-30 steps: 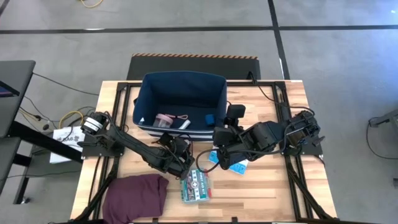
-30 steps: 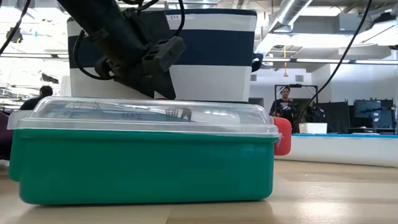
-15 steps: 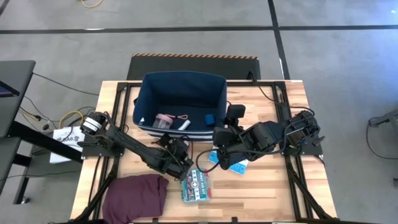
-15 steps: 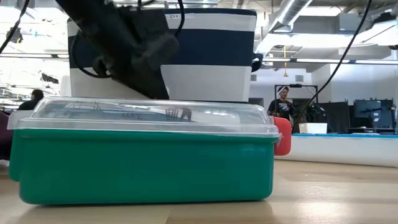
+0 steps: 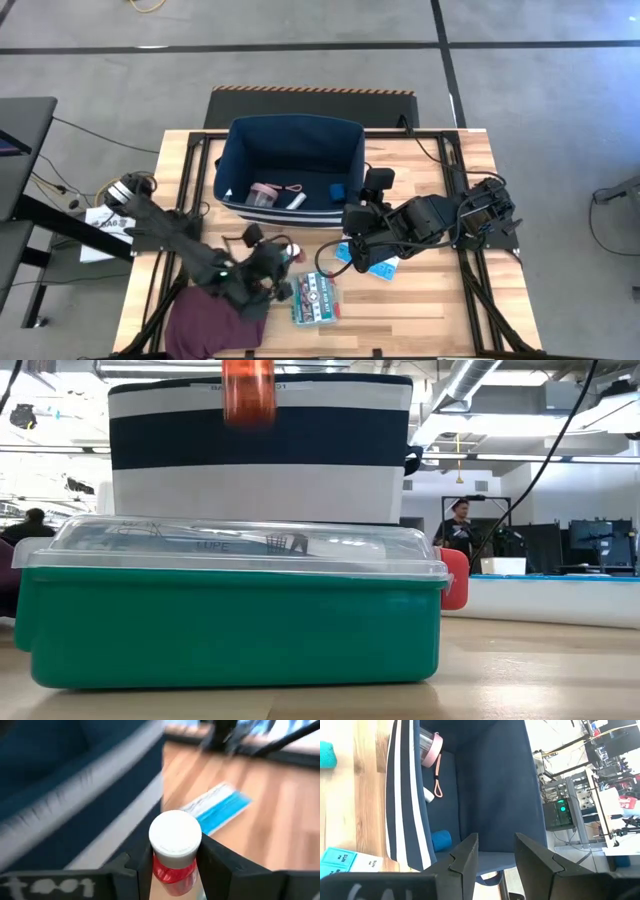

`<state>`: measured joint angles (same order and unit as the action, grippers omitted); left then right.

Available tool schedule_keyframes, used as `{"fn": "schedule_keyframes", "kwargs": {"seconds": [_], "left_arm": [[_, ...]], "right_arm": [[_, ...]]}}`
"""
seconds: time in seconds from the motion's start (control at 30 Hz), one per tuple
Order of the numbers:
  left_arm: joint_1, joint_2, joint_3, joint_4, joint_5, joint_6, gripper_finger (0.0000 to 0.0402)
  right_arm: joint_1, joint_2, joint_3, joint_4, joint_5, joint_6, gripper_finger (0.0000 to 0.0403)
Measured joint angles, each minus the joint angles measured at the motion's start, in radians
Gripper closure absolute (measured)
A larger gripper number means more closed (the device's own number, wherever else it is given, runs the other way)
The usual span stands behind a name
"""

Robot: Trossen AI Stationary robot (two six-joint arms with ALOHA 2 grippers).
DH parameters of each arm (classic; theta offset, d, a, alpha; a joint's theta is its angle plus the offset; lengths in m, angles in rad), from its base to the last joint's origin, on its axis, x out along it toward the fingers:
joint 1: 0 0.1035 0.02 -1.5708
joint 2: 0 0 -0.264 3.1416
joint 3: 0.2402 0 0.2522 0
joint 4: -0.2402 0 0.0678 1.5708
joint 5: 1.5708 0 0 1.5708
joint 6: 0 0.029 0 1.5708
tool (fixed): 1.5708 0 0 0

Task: Pick & place medical supplies in basket/bin
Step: Put the red pill bottle into the blue bin, then put the light green bandage into the blue bin

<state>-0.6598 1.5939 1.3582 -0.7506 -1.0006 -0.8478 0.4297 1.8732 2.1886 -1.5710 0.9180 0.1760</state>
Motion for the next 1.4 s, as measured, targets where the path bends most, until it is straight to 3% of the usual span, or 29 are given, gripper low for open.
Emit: {"fn": "schedule_keyframes", "kwargs": {"seconds": [0.27,0.33,0.4,0.6,0.73,0.87,1.03,1.17,1.4], "left_arm": [[-0.052,-0.117,0.188,-0.025,-0.245,0.362,0.0293],[-0.019,-0.149,0.197,-0.060,-0.310,0.391,0.0293],[0.033,-0.175,0.197,-0.179,-0.362,0.323,0.0293],[0.252,-0.189,0.154,-0.721,-0.163,-0.180,0.0293],[0.354,-0.188,0.028,-0.820,-0.123,-0.340,0.0292],[0.423,-0.189,-0.073,-0.772,-0.066,-0.339,0.0292],[0.483,-0.195,-0.143,-0.602,-0.038,-0.226,0.0286],[0.496,-0.191,-0.126,-0.504,-0.026,-0.099,0.0260],[0.507,-0.184,-0.028,-0.496,0.035,0.071,0.0219]], "right_arm": [[0.000,0.000,0.000,0.000,0.000,0.023,0.0285],[0.000,0.000,0.000,0.000,-0.001,0.043,0.0285],[0.001,0.000,0.000,0.000,-0.002,0.063,0.0285],[-0.001,0.000,0.000,0.000,-0.001,0.157,0.0285],[-0.013,0.000,0.000,0.000,-0.001,0.173,0.0285],[-0.023,0.000,0.000,0.000,-0.002,0.168,0.0285],[-0.026,0.000,0.000,0.000,-0.003,0.167,0.0285],[-0.026,0.000,0.000,0.001,-0.004,0.167,0.0285],[-0.026,0.000,0.000,0.001,-0.004,0.166,0.0285]]}}
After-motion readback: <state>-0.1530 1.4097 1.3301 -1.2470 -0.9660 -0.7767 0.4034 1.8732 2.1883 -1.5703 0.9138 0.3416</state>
